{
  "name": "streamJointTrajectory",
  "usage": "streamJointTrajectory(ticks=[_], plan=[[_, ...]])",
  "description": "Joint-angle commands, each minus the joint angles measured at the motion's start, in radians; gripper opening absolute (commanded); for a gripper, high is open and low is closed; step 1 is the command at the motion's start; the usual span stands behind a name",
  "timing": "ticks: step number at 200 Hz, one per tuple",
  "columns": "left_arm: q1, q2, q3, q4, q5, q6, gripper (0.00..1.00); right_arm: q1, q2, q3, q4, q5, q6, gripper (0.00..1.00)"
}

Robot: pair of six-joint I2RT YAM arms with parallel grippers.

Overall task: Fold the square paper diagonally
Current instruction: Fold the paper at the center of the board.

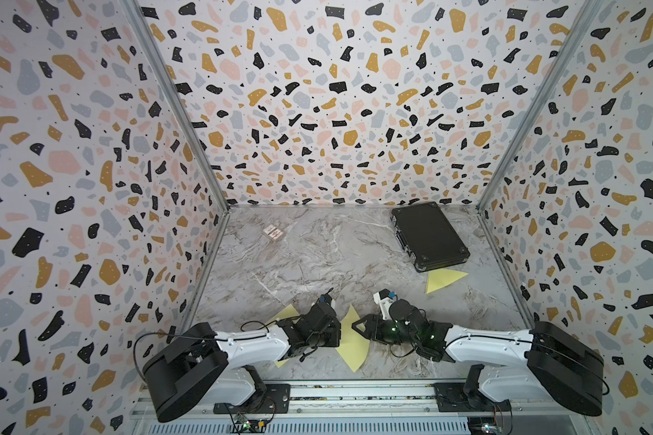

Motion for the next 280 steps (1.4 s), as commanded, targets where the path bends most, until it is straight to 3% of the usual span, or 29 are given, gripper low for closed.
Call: streamJointTrajectory(ticks=[1, 81, 128, 196, 228, 280], plan=[[0.002, 0.018, -0.033, -0.099, -0.036, -0.008, 0.0, -0.004, -0.014, -0.002, -0.109, 0.039, -0.028, 0.54], [0.001, 0.021, -0.032, -0.109, -0.047, -0.009, 0.0, -0.005, -0.071, -0.066, -0.231, 0.099, -0.015, 0.54], [0.002, 0.02, -0.031, -0.114, -0.05, -0.007, 0.0, -0.005, -0.131, -0.078, -0.294, 0.143, -0.011, 0.49], [0.002, 0.016, -0.029, -0.116, -0.047, -0.005, 0.0, -0.008, -0.162, -0.076, -0.368, 0.168, -0.011, 0.3], [-0.001, -0.013, -0.02, -0.111, -0.017, 0.005, 0.0, -0.014, -0.166, -0.054, -0.423, 0.164, -0.023, 0.0], [-0.001, -0.191, 0.04, -0.204, -0.01, 0.023, 0.01, -0.049, -0.16, 0.114, -0.731, 0.125, -0.257, 0.0]])
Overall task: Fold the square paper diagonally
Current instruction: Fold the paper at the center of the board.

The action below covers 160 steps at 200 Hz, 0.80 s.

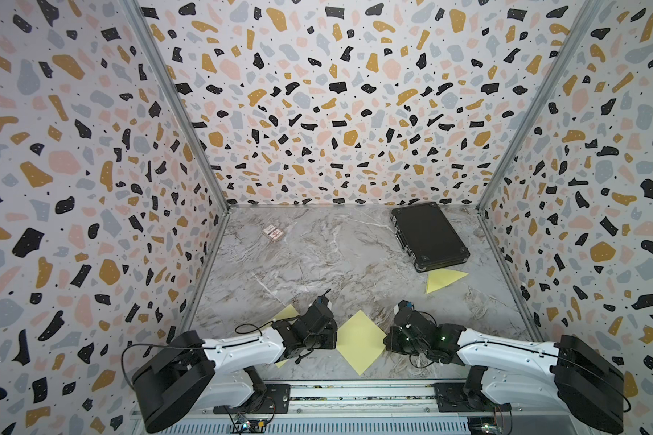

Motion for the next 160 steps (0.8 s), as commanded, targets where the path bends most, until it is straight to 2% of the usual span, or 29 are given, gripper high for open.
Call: streamJointTrajectory(ticks=[1, 32, 69, 160], plan=[[0.001, -0.079, 0.039, -0.066, -0.001, 0.019, 0.01, -0.023, -0.014, 0.103, -0.193, -0.02, -0.162, 0.0], [0.0, -0.134, 0.03, -0.053, 0.044, 0.015, 0.04, -0.052, -0.02, 0.174, -0.327, -0.011, -0.297, 0.0], [0.0, -0.08, -0.011, 0.073, 0.147, 0.021, 0.0, -0.086, -0.022, 0.207, -0.373, -0.023, -0.387, 0.0], [-0.021, 0.121, 0.022, 0.169, 0.188, 0.046, 0.0, -0.118, 0.012, 0.233, -0.403, -0.023, -0.421, 0.0]])
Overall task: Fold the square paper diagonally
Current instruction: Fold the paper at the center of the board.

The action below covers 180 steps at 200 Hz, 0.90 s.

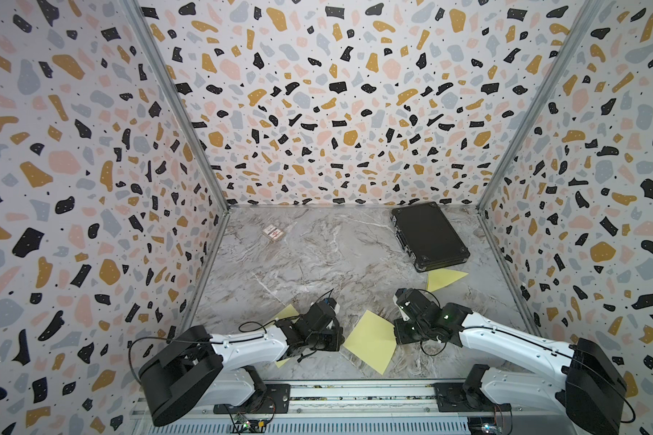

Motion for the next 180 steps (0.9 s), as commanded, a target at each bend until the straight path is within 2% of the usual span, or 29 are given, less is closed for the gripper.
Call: streamJointTrajectory(ticks=[1, 180], plan=[[-0.012, 0.024, 0.016, 0.06, 0.017, 0.02, 0.0, -0.003, 0.007, 0.032, -0.035, -0.001, -0.019, 0.0], [-0.031, 0.028, -0.026, 0.046, -0.027, 0.024, 0.0, -0.004, 0.026, 0.043, -0.029, -0.021, -0.001, 0.0]])
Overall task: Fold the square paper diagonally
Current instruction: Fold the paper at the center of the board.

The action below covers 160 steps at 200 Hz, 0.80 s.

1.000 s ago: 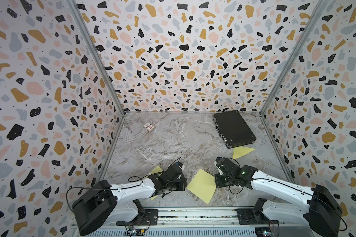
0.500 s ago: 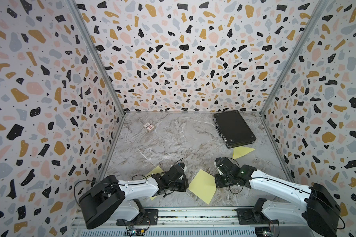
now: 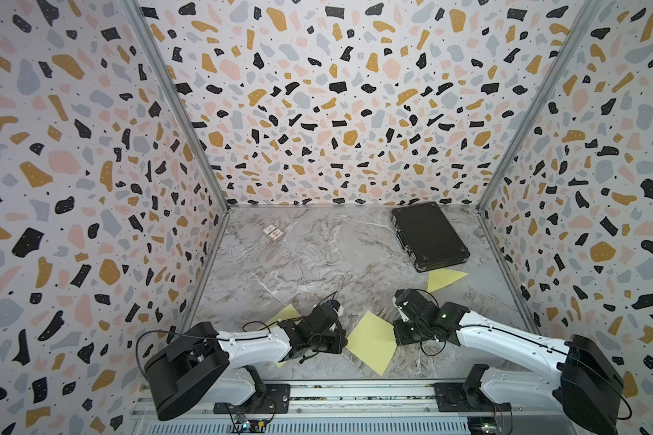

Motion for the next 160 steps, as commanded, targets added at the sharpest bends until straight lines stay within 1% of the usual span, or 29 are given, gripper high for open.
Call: streamJointTrajectory(ticks=[1, 25, 61, 86, 98, 120, 136, 160], plan=[[-0.005, 0.007, -0.017, 0.003, -0.03, 0.018, 0.0, -0.003, 0.003, 0.043, -0.026, -0.008, 0.002, 0.0], [-0.006, 0.024, -0.015, -0.017, -0.058, 0.017, 0.0, -0.003, -0.003, 0.044, -0.025, -0.014, 0.001, 0.0], [-0.006, 0.046, -0.017, -0.017, -0.069, 0.011, 0.0, -0.003, -0.02, 0.055, -0.026, -0.032, 0.008, 0.0], [-0.009, 0.059, -0.02, -0.007, -0.072, 0.008, 0.0, -0.003, -0.035, 0.067, 0.001, -0.084, 0.025, 0.0], [-0.01, 0.067, -0.021, 0.003, -0.07, 0.005, 0.0, -0.003, -0.039, 0.058, 0.06, -0.129, 0.058, 0.0], [-0.01, 0.084, -0.028, 0.036, -0.066, -0.005, 0.0, -0.003, -0.015, 0.025, 0.231, -0.244, 0.13, 0.0], [-0.011, 0.093, -0.029, 0.046, -0.066, -0.011, 0.0, 0.005, 0.019, 0.014, 0.313, -0.275, 0.173, 0.0], [-0.012, 0.096, -0.034, 0.049, -0.067, -0.016, 0.0, 0.029, 0.071, 0.01, 0.409, -0.285, 0.211, 0.0]])
